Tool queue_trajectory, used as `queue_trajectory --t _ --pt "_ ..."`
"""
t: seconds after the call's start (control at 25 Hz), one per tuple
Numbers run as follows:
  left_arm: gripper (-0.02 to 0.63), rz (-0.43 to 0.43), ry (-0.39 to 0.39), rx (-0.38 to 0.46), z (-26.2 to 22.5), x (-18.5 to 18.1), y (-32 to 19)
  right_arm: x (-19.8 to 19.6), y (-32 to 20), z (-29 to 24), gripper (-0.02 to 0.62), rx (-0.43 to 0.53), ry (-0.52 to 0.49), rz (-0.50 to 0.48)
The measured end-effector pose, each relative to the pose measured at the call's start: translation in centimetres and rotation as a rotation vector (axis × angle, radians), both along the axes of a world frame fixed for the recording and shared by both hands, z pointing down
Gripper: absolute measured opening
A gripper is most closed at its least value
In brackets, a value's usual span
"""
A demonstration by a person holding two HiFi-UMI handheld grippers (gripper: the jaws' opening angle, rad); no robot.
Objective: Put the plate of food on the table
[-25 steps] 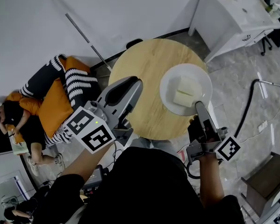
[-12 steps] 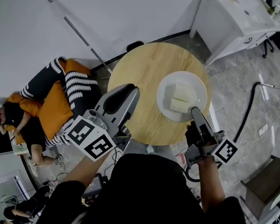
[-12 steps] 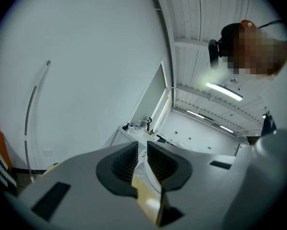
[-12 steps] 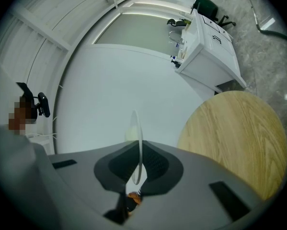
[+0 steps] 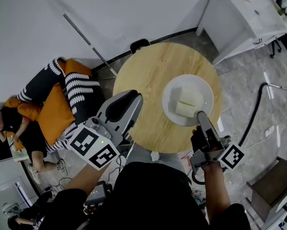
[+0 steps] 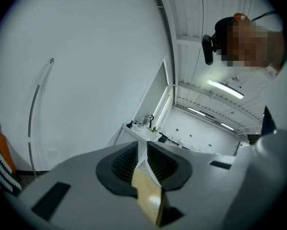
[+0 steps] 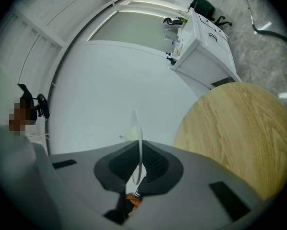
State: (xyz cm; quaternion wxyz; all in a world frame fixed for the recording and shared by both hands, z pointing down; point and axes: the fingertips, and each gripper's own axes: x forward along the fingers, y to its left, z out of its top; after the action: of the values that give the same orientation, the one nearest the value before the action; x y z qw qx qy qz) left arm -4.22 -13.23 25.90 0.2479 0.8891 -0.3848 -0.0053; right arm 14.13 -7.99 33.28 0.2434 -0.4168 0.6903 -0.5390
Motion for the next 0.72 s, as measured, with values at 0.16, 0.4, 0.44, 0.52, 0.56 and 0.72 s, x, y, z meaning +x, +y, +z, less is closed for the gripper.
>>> queue_trajectory --t 0.16,0.4,0.44,0.52,0.56,0.72 --pt "0.066 0.005 -0.009 -0.028 1.4 -0.2 -0.3 0.0 -0.3 0.3 0.016 -0.016 -0.009 0.018" --pt "0.066 0.031 -0.008 -0.092 3.9 0.3 -0.4 0.2 -0.2 1.7 0.015 -0.05 0.005 0.033" --pt "0.066 0.033 -0.008 -0.1 4.4 0.4 -0.5 0.3 -0.2 2.0 0.016 -0.056 0.007 0.036" --pt "0.066 0.035 -0.006 -0.116 5.1 0.6 -0.6 0.6 -0.2 2.7 0.016 -0.071 0.01 0.039" --pt "0.066 0.036 -0.006 -0.123 5.4 0.8 -0.5 0.7 -0.1 3.1 0.016 -0.078 0.01 0.04" --pt "0.066 0.051 -0.015 -0.145 6.5 1.5 0.3 1.2 0.5 4.3 0.016 -0.1 0.009 0.046"
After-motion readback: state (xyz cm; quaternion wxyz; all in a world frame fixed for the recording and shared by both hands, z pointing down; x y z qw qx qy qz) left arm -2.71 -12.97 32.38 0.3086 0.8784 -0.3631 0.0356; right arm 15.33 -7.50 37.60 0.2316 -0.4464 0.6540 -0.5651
